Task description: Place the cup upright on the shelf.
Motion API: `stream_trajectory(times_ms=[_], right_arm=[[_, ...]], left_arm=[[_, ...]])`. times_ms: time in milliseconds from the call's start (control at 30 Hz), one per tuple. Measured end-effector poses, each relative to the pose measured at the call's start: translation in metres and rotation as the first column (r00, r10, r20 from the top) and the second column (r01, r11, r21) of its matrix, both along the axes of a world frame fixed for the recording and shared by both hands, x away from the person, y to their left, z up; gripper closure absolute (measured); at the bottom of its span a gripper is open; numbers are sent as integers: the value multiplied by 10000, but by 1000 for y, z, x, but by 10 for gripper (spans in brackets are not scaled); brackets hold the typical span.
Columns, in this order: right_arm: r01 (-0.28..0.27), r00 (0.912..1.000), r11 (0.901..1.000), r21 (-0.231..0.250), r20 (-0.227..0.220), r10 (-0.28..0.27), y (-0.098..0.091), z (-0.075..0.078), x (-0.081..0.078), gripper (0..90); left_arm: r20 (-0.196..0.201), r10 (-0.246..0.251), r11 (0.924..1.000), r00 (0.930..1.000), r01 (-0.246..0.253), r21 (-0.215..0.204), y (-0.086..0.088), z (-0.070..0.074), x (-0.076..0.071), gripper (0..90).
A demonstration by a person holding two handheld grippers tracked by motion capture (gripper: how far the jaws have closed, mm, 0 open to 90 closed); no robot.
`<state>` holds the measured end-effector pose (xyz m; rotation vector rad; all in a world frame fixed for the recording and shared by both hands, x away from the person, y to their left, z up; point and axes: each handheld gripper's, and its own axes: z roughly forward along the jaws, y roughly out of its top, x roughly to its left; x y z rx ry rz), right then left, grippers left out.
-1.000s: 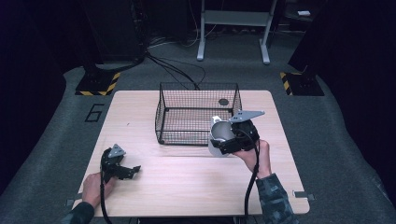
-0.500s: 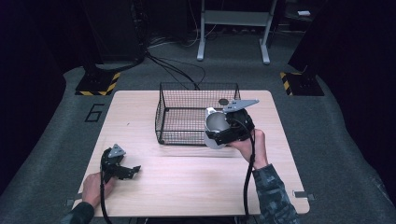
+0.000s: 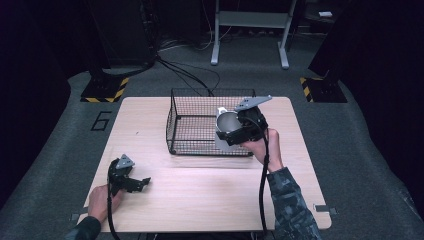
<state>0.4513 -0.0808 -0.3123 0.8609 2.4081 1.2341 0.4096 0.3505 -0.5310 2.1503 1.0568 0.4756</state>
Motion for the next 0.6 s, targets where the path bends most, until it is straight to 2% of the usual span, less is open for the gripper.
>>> stream_trajectory(times_ms=[67, 600], right_arm=[[-75, 9999, 10000, -20, 111, 75, 0, 0, 3, 55], [19, 9999, 9999, 103, 108, -20, 9, 6, 29, 56]], left_arm=[[-2, 5, 10000, 10000, -5, -4, 0, 0, 0, 2], [16, 5, 10000, 10000, -5, 1, 0, 0, 0, 2]])
